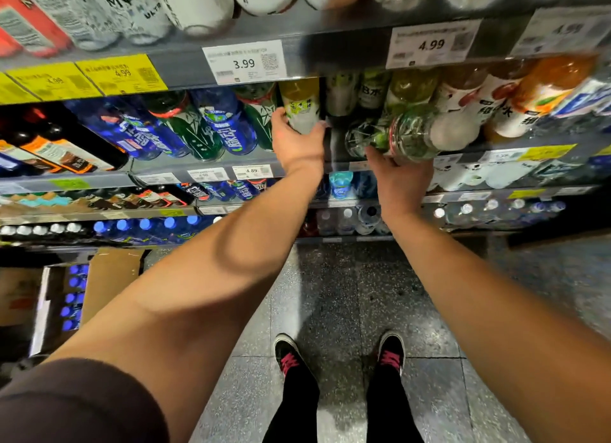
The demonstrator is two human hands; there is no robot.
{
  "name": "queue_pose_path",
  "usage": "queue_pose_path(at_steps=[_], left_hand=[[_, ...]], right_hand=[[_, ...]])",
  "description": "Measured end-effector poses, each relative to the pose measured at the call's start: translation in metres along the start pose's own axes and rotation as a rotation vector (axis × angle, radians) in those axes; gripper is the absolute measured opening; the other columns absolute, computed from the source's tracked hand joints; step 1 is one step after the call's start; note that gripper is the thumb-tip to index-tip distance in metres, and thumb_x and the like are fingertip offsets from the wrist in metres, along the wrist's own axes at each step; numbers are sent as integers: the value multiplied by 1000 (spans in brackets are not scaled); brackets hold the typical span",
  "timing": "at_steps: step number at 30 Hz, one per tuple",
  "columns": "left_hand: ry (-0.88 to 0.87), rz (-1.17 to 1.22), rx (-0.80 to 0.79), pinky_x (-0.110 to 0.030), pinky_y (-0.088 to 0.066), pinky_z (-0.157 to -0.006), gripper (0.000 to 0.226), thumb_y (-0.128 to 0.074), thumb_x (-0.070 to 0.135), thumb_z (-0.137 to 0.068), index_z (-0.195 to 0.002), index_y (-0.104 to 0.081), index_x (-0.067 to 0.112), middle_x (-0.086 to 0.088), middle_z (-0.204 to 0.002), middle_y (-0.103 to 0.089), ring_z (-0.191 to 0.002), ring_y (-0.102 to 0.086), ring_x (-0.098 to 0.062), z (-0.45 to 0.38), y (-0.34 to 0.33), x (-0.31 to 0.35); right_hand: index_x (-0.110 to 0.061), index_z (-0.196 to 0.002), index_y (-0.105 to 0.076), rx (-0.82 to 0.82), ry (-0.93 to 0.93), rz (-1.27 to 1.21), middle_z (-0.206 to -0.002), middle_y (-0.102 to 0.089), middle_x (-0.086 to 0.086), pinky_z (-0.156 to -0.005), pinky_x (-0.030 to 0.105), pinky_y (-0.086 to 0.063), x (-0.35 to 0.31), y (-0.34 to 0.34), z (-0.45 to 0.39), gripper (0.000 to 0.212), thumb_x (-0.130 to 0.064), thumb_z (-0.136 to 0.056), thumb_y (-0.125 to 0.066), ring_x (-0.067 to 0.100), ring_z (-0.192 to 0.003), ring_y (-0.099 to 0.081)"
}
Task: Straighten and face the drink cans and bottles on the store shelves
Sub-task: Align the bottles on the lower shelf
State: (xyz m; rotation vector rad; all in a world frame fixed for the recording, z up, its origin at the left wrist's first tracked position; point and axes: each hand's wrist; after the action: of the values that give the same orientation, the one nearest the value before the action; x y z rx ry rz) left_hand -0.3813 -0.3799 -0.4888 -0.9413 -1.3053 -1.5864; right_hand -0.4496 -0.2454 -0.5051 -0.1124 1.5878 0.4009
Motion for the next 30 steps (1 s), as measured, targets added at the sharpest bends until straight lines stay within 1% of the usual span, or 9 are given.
queue_pose_path(at_steps=[3,5,7,10,14,18,22,24,30], left_hand=[[52,37,72,-34,-38,-111,77,-85,17,-75,-141,-47,9,-8,-136,-56,-125,-54,-22,2,-12,1],[47,-27,127,-34,-39,-108,76,-84,25,-76,-142,-48,13,-6,-139,-55,-128,-52,-22,2,-17,0],[27,-102,181,-32,-41,-103,77,-83,35,-76,-142,-48,18,-2,-140,-56,-128,-52,-20,2,-20,-1],[9,-140,209,-32,-39,-102,82,-82,42,-75,-144,-45,19,-1,-143,-55,-131,-50,-21,2,-28,-1],[34,-168,193,-35,-39,-105,88,-81,46,-75,-146,-39,16,-4,-144,-54,-133,-49,-25,0,-39,1],[25,-196,225,-33,-43,-94,69,-82,40,-74,-128,-49,11,-6,-129,-62,-120,-57,-27,-4,-43,4],[23,-160,239,-30,-43,-89,63,-83,38,-70,-117,-51,11,-5,-119,-65,-109,-61,-26,-3,-41,6],[11,-133,227,-32,-47,-92,62,-84,39,-68,-115,-52,14,-2,-116,-67,-105,-62,-25,0,-39,3],[-128,-112,76,-32,-52,-92,63,-85,39,-63,-117,-55,24,7,-109,-69,-98,-65,-12,18,-32,-14]], right_hand=[[-15,-100,-63,-1,11,-42,-96,-71,-7,-81,8,-47,0,17,3,39,-24,-70,-87,-7,-86,-64],[-30,-93,-64,-5,55,-32,-90,-67,-27,-78,4,-45,-1,30,4,32,-29,-71,-87,-17,-87,-62],[-39,-88,-62,-16,57,-53,-84,-65,-34,-78,6,-45,-2,43,3,30,-37,-70,-86,-16,-87,-63],[-35,-95,-64,-67,61,-31,-89,-68,-28,-80,5,-45,0,60,2,33,-43,-70,-84,-13,-89,-64],[-43,-91,-65,-131,82,-13,-86,-68,-35,-79,8,-50,12,82,1,28,-48,-71,-83,-10,-85,-67],[-36,-98,-66,-129,84,10,-90,-69,-34,-78,9,-51,25,97,2,37,-54,-69,-82,-7,-87,-68],[-19,-98,-70,-142,80,61,-88,-73,-18,-81,27,-58,38,107,-1,51,-60,-69,-80,1,-85,-71],[-22,-95,-69,-141,85,81,-88,-73,-16,-82,31,-58,37,110,-4,48,-61,-69,-80,2,-85,-71],[-23,-97,-69,-139,37,-36,-89,-74,-22,-78,14,-53,26,113,-3,44,-54,-68,-82,2,-86,-71]])
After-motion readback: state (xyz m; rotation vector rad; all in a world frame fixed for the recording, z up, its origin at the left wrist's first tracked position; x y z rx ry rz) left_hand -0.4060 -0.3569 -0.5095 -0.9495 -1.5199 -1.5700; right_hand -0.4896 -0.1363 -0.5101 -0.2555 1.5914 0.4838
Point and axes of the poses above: each hand's wrist, its own z-axis away from the middle knuckle, its own y-axis out of the back of the hand, x = y × z
